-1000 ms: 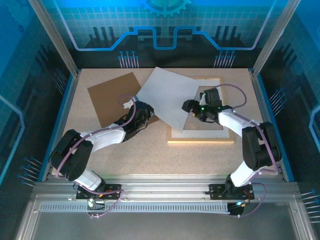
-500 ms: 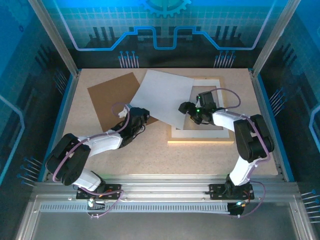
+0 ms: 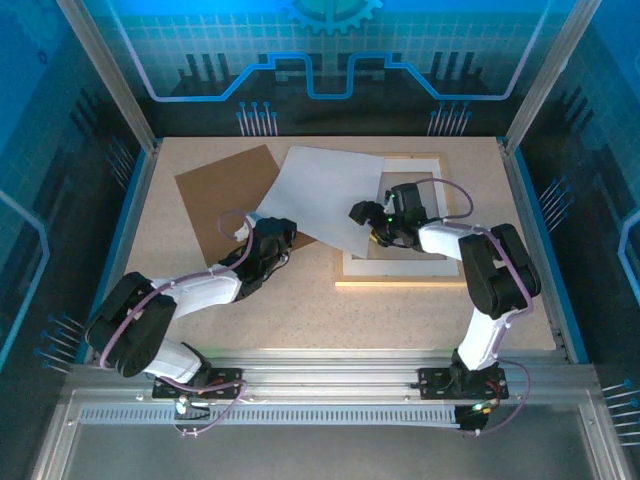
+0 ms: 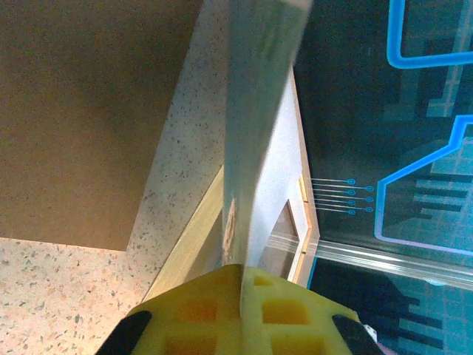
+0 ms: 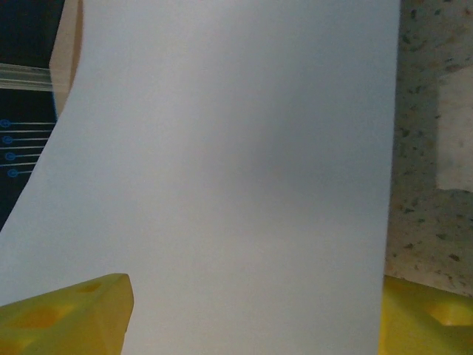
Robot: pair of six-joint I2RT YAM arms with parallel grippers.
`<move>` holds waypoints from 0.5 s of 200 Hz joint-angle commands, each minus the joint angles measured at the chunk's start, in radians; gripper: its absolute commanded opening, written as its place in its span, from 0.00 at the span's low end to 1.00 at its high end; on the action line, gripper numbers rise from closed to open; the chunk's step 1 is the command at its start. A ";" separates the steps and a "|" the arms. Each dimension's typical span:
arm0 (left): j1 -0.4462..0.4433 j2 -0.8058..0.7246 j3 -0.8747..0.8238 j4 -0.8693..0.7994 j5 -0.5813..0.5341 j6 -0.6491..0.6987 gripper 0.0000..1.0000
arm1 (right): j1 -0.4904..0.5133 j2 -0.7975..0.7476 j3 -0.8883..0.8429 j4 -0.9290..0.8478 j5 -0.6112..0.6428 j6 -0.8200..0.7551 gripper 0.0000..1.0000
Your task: Put the photo into the frame
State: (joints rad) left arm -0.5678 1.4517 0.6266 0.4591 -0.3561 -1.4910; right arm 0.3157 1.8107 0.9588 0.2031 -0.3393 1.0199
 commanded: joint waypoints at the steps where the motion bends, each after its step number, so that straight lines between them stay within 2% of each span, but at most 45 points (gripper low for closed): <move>1: -0.008 -0.028 -0.023 0.021 -0.014 -0.007 0.00 | 0.004 0.015 -0.010 0.061 -0.027 0.034 0.76; 18: -0.009 -0.034 -0.034 0.021 -0.012 -0.004 0.00 | -0.006 0.007 -0.009 0.061 -0.013 0.039 0.70; 43: -0.011 -0.052 -0.052 0.001 -0.012 0.001 0.00 | -0.022 0.012 0.008 0.093 -0.027 0.043 0.52; 48: -0.013 -0.055 -0.054 0.000 -0.012 0.003 0.03 | -0.022 0.014 0.014 0.091 -0.028 0.042 0.48; 58: -0.013 -0.061 -0.063 0.003 -0.010 0.009 0.14 | -0.023 0.014 0.024 0.087 -0.027 0.036 0.40; 76: -0.014 -0.075 -0.073 0.001 -0.010 0.014 0.42 | -0.026 0.018 0.041 0.075 -0.026 0.017 0.27; 92: -0.017 -0.091 -0.076 -0.011 -0.006 0.026 0.55 | -0.035 0.025 0.066 0.058 -0.050 -0.023 0.10; 100: -0.016 -0.098 -0.074 -0.022 -0.002 0.030 0.65 | -0.041 0.030 0.080 0.024 -0.062 -0.045 0.05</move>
State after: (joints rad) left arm -0.5781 1.3979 0.5655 0.4503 -0.3618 -1.4860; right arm 0.2928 1.8194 0.9848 0.2543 -0.3618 1.0355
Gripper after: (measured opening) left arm 0.523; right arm 0.119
